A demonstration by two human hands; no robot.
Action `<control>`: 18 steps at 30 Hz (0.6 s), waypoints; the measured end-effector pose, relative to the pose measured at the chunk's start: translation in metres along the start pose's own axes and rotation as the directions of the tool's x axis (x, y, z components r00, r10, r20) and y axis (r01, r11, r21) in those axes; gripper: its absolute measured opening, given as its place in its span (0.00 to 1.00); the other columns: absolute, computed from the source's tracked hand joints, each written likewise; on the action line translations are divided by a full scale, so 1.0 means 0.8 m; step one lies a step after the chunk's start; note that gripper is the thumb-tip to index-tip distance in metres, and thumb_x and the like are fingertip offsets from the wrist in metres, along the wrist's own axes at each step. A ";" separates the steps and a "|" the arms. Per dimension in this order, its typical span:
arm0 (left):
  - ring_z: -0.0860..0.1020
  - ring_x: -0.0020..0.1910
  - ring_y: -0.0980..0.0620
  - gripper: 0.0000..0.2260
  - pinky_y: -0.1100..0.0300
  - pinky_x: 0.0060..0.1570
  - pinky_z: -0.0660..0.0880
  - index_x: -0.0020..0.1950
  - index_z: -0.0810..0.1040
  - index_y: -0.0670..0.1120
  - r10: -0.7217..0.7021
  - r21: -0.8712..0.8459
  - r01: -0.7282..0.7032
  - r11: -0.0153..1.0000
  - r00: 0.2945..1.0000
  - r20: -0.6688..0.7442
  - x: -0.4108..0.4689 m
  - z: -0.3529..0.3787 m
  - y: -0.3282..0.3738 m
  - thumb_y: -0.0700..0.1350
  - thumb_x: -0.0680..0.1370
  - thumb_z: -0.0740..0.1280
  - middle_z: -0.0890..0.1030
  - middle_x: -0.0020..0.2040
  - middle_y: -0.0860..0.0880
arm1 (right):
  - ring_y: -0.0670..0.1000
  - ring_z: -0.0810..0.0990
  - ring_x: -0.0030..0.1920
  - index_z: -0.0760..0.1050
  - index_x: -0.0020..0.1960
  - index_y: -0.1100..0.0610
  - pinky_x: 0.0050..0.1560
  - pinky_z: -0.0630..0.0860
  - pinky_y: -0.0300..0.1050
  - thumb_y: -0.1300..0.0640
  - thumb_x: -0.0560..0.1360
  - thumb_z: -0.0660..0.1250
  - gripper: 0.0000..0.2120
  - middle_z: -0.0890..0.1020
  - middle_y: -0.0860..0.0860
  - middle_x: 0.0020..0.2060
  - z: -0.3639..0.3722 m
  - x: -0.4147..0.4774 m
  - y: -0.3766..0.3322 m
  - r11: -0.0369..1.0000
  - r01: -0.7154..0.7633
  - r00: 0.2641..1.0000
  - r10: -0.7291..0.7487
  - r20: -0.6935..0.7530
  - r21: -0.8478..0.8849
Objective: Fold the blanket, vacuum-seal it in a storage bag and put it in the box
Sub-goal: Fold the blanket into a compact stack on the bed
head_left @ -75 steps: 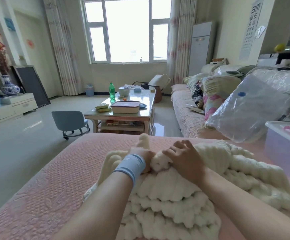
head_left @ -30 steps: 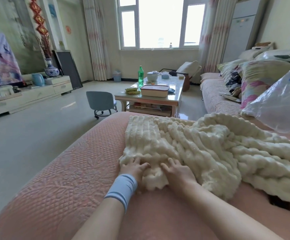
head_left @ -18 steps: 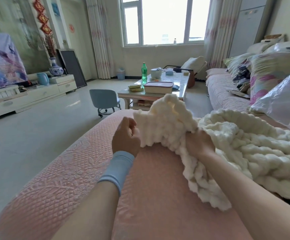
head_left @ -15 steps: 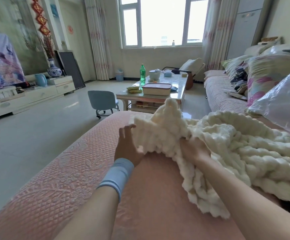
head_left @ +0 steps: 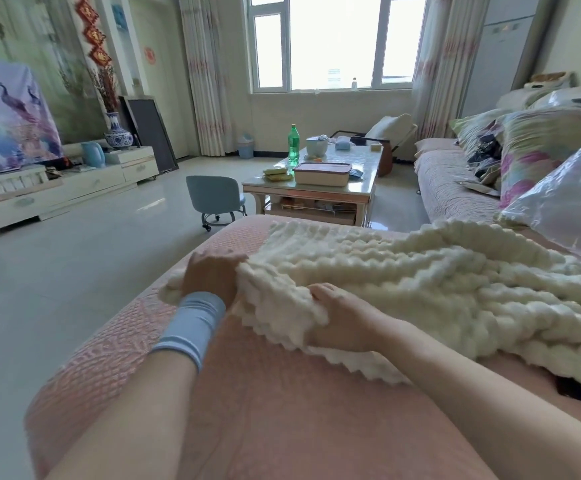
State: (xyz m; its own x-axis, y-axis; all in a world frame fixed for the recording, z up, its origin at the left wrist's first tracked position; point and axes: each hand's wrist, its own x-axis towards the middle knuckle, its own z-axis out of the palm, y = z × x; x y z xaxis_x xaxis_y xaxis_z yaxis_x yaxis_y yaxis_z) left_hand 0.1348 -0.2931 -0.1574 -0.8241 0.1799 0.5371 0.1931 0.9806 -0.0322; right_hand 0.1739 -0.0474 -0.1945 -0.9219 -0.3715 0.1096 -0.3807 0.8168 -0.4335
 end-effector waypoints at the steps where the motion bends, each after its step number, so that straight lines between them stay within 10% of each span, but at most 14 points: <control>1: 0.78 0.55 0.46 0.14 0.52 0.57 0.68 0.56 0.80 0.56 -0.050 -0.015 0.050 0.999 0.999 0.015 -0.006 -0.002 -0.007 0.42 0.74 0.63 0.82 0.55 0.51 | 0.50 0.69 0.69 0.59 0.75 0.43 0.68 0.68 0.53 0.38 0.62 0.73 0.45 0.69 0.44 0.69 0.002 -0.008 0.004 0.991 -0.011 0.999 0.018 0.051 -0.132; 6: 0.77 0.60 0.46 0.25 0.54 0.55 0.72 0.65 0.70 0.60 -0.076 -0.033 0.112 0.993 0.833 0.549 -0.024 -0.001 0.039 0.59 0.67 0.66 0.79 0.61 0.50 | 0.55 0.53 0.79 0.39 0.79 0.41 0.73 0.50 0.70 0.32 0.61 0.74 0.60 0.53 0.56 0.79 0.022 -0.036 0.031 0.799 -0.184 0.954 0.286 0.091 -0.573; 13: 0.75 0.63 0.44 0.20 0.50 0.61 0.73 0.69 0.72 0.48 -0.280 0.307 0.051 0.950 0.570 0.772 0.003 0.009 0.063 0.51 0.78 0.64 0.75 0.65 0.47 | 0.54 0.72 0.66 0.78 0.60 0.48 0.55 0.71 0.50 0.46 0.74 0.63 0.16 0.76 0.52 0.63 -0.014 -0.021 0.041 0.633 -0.283 0.930 0.365 -0.045 -0.721; 18: 0.72 0.67 0.42 0.23 0.52 0.64 0.70 0.71 0.69 0.49 -0.244 -0.423 0.390 0.818 0.901 0.359 0.073 0.008 0.069 0.41 0.76 0.65 0.69 0.71 0.42 | 0.57 0.82 0.46 0.79 0.50 0.60 0.42 0.75 0.46 0.50 0.74 0.66 0.14 0.84 0.58 0.47 -0.087 0.021 0.069 0.738 -0.600 0.711 0.669 -0.218 0.308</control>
State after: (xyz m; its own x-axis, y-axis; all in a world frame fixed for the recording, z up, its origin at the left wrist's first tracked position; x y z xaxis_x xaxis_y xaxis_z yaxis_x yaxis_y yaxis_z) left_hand 0.0936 -0.2281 -0.1331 -0.9807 -0.0497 0.1890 0.0615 0.8395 0.5399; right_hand 0.1322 0.0219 -0.1544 -0.9255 0.3783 -0.0169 0.2941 0.6899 -0.6614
